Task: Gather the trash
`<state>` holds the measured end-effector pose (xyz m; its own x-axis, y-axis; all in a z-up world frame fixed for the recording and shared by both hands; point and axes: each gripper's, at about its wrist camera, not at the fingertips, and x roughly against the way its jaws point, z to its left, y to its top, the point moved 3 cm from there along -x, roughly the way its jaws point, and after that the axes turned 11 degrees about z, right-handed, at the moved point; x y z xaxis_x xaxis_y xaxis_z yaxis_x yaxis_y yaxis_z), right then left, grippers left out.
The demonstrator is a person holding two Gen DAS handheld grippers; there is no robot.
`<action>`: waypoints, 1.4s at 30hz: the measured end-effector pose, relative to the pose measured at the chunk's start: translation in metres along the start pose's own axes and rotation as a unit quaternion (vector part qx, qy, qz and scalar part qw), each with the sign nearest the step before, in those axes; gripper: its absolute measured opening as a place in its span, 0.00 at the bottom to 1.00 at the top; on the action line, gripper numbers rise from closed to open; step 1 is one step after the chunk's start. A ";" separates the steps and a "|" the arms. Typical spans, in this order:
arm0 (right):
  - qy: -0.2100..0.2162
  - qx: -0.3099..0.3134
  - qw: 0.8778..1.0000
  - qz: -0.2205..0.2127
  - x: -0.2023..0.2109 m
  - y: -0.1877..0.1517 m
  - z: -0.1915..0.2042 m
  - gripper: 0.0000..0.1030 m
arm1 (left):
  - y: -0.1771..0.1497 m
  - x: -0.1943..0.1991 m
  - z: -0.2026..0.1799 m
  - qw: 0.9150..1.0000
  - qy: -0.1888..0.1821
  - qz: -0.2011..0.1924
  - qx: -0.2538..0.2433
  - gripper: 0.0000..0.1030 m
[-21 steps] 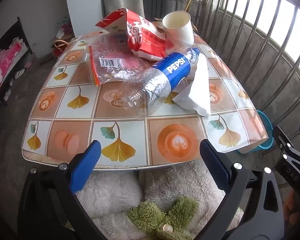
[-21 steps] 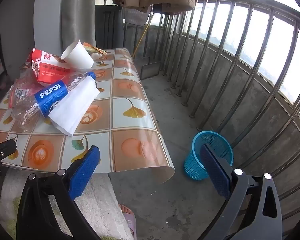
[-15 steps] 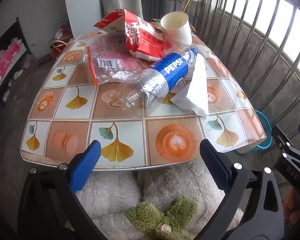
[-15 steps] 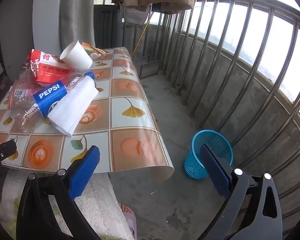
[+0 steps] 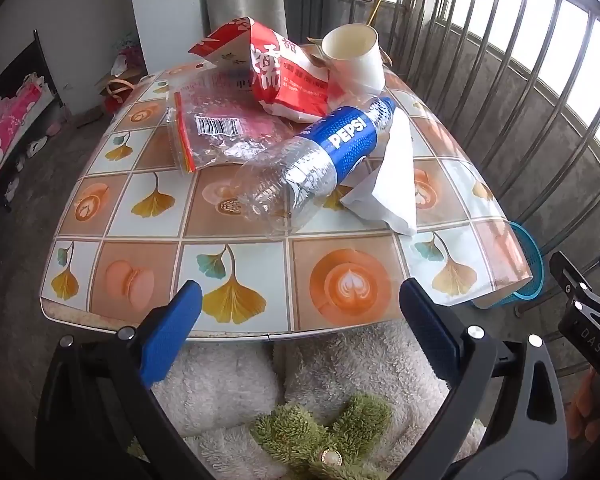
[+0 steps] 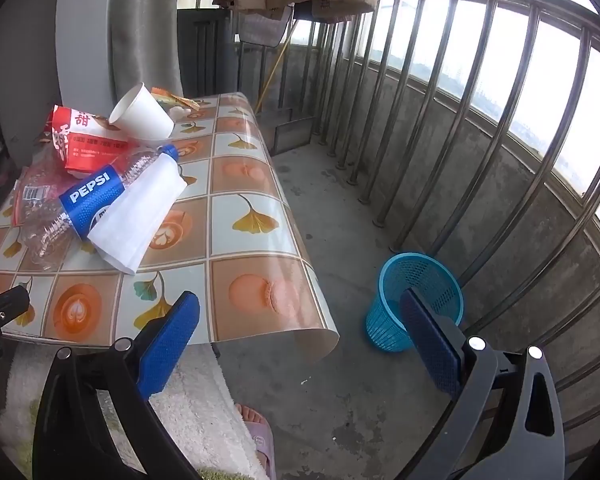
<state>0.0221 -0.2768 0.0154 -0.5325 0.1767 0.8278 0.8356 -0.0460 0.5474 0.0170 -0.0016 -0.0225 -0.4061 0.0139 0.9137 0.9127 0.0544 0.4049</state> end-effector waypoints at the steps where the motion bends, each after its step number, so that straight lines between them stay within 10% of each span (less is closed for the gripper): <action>1: 0.000 0.000 1.000 0.000 0.000 0.000 0.000 0.95 | 0.000 -0.001 -0.001 1.000 0.000 0.000 -0.001 0.92; 42: 0.004 0.006 1.000 0.002 0.003 0.001 0.006 0.95 | 0.002 -0.002 0.010 1.000 0.007 -0.001 0.017 0.92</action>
<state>0.0224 -0.2702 0.0176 -0.5306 0.1685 0.8307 0.8390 -0.0348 0.5429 0.0194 0.0090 -0.0233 -0.4067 0.0001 0.9136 0.9100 0.0887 0.4050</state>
